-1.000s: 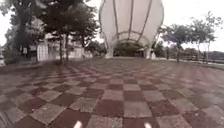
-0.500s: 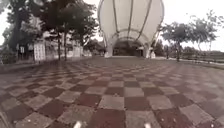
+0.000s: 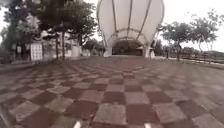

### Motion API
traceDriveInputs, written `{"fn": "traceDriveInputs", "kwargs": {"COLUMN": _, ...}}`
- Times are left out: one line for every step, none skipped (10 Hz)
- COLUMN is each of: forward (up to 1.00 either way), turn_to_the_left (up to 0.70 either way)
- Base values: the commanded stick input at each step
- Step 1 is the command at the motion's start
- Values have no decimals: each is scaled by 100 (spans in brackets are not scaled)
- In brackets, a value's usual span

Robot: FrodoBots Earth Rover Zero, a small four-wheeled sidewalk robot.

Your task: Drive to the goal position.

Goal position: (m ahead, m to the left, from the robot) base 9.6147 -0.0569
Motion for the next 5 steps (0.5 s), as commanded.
{"fn": "traceDriveInputs", "kwargs": {"forward": 50, "turn_to_the_left": 0}}
{"fn": "traceDriveInputs", "kwargs": {"forward": 50, "turn_to_the_left": 0}}
{"fn": "traceDriveInputs", "kwargs": {"forward": 50, "turn_to_the_left": 0}}
{"fn": "traceDriveInputs", "kwargs": {"forward": 50, "turn_to_the_left": 3}}
{"fn": "traceDriveInputs", "kwargs": {"forward": 50, "turn_to_the_left": 12}}
